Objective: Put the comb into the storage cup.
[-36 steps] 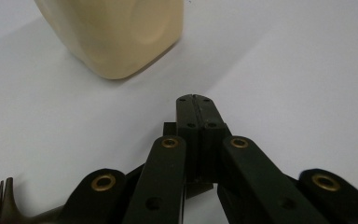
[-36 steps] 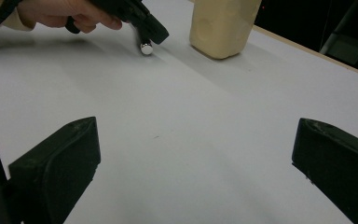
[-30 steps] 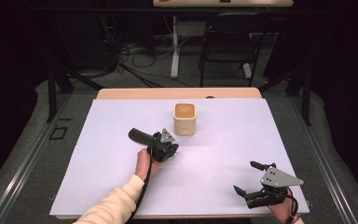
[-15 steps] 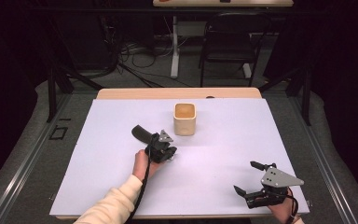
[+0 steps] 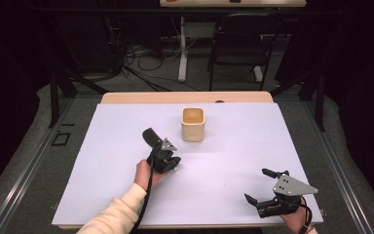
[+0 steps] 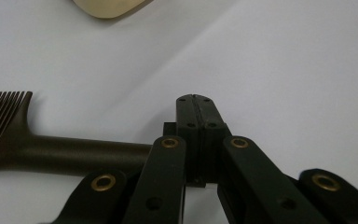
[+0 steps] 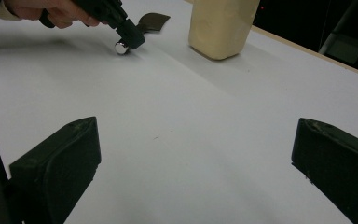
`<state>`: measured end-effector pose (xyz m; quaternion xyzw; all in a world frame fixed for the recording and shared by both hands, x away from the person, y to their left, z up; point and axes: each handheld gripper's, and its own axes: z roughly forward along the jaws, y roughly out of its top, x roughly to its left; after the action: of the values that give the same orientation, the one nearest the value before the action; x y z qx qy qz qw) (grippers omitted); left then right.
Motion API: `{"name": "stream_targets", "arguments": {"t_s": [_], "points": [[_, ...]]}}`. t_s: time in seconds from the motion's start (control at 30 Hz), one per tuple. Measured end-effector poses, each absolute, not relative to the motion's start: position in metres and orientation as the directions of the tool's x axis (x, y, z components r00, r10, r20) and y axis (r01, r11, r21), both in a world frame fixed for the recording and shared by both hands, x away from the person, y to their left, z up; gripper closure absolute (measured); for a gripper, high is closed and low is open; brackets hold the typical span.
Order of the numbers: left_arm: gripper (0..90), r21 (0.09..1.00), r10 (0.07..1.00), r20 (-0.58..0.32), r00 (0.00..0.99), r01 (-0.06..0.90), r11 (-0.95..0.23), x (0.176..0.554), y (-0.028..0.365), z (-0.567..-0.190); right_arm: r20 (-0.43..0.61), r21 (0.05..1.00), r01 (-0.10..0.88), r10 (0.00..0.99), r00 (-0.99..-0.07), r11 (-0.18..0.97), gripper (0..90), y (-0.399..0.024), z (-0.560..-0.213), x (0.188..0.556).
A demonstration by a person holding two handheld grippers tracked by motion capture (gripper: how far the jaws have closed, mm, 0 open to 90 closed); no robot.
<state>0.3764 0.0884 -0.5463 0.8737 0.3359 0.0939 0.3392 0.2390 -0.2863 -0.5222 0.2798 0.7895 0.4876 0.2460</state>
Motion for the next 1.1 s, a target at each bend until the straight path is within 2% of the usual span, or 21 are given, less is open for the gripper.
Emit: {"name": "stream_targets", "arguments": {"t_s": [1.1], "points": [[89.2, 0.625, 0.687, -0.06, 0.724, 0.564, -0.54, 0.36, 0.112, -0.542, -0.113, 0.906, 0.201, 0.672, -0.732, 0.372, 0.7, -0.285, -0.523, 0.239]]}}
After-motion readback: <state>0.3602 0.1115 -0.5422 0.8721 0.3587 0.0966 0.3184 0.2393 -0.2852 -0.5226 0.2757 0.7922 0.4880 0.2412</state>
